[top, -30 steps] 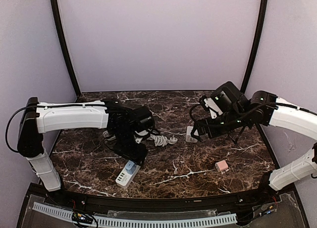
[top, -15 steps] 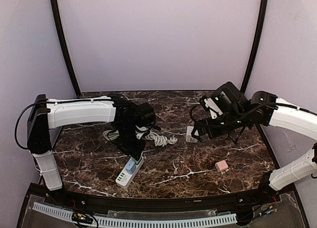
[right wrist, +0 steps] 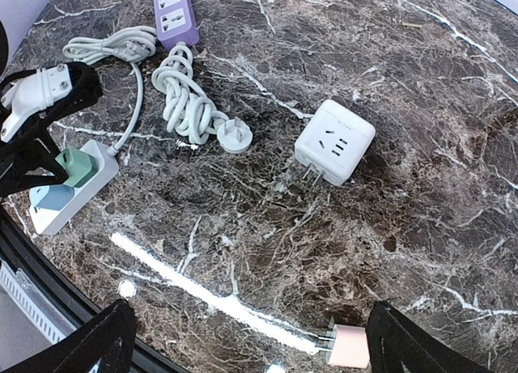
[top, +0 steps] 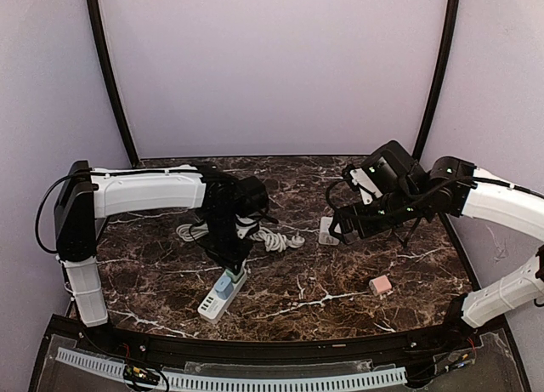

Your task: Insert the plug

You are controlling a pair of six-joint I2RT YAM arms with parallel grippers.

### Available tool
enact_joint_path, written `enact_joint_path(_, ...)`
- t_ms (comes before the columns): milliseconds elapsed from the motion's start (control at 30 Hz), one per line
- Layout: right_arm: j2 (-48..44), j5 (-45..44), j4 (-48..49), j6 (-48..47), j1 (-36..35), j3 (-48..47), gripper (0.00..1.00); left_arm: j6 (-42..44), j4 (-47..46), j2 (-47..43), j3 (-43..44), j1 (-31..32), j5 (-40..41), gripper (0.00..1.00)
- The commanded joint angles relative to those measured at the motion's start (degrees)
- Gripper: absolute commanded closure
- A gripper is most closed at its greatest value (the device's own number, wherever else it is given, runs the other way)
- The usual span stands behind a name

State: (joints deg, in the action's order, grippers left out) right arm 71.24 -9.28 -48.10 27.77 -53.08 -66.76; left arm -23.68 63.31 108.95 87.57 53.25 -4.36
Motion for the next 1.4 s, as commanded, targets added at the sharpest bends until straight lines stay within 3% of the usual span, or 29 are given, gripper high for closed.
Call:
enact_joint_path(0, -0.2, -1.5, -0.7, -0.9, 0.4, 0.0, 0.01, 0.4, 0.1, 1.0, 0.4, -0.1, -0.8, 0.84)
enact_joint_path(500, 0.0, -2.1, -0.7, -1.4, 0.5, 1.0, 0.01, -4.1, 0.1, 4.2, 0.5, 1.4, 2.7, 0.93)
enact_joint_path(933, -0.7, -2.7, -0.6, -1.4, 0.7, 1.7, 0.01, -6.1, -0.7, 6.3, -0.5, 3.0, 5.3, 0.94)
enact_joint_path(1100, -0.8, -2.8, -0.7, -1.4, 0.7, 1.5, 0.01, -5.9, 0.5, 6.2, 0.2, 3.1, 5.9, 0.90)
enact_joint_path(1367, -0.7, -2.8, -0.9, -1.7, 0.8, 0.9, 0.01, -5.1, 3.7, 5.4, 5.1, 3.1, 5.5, 0.63)
